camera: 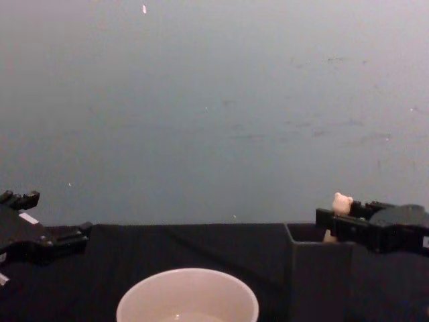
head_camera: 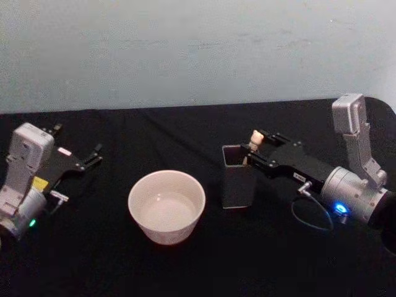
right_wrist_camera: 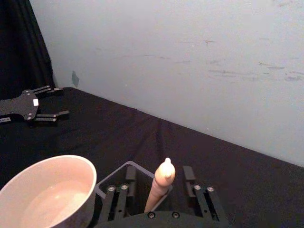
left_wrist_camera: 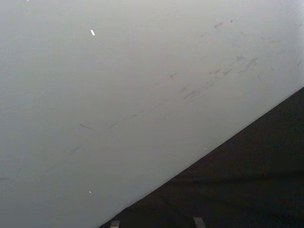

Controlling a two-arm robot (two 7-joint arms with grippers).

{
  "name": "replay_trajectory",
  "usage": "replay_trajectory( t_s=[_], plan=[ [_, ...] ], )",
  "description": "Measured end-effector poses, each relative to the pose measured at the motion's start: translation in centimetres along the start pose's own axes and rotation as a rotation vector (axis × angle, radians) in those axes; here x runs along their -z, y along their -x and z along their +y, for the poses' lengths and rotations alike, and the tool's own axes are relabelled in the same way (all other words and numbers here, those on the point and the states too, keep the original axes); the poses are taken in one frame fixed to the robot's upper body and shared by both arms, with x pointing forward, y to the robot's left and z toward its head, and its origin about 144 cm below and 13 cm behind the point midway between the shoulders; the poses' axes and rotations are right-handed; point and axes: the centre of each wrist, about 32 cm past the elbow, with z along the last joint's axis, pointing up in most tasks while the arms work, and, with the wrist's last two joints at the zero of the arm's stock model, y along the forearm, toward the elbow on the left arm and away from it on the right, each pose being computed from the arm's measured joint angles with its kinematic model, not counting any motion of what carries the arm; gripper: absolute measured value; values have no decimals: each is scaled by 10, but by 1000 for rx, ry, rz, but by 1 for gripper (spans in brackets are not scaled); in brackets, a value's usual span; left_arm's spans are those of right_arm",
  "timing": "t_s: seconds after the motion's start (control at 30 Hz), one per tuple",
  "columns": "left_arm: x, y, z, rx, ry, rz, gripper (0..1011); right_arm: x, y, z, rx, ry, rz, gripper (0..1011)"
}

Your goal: Pick up the stirring spoon with one hand, stir inside the cup, then place it back in its original position.

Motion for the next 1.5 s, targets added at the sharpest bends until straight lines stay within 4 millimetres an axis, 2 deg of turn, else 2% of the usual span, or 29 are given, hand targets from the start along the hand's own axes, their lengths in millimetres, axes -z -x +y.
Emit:
replay_trajectory(
  t_s=[0.03, 0.43, 1.5],
  plan=[
    [0, 0, 0, 0, 0, 0, 1001, 0, 0, 0, 0, 0, 0, 602],
    [0, 0, 0, 0, 0, 0, 1001, 0, 0, 0, 0, -1, 0, 229],
    [0, 0, 0, 0, 0, 0, 1001, -5, -3, -3, -19, -16, 18, 215]
  ],
)
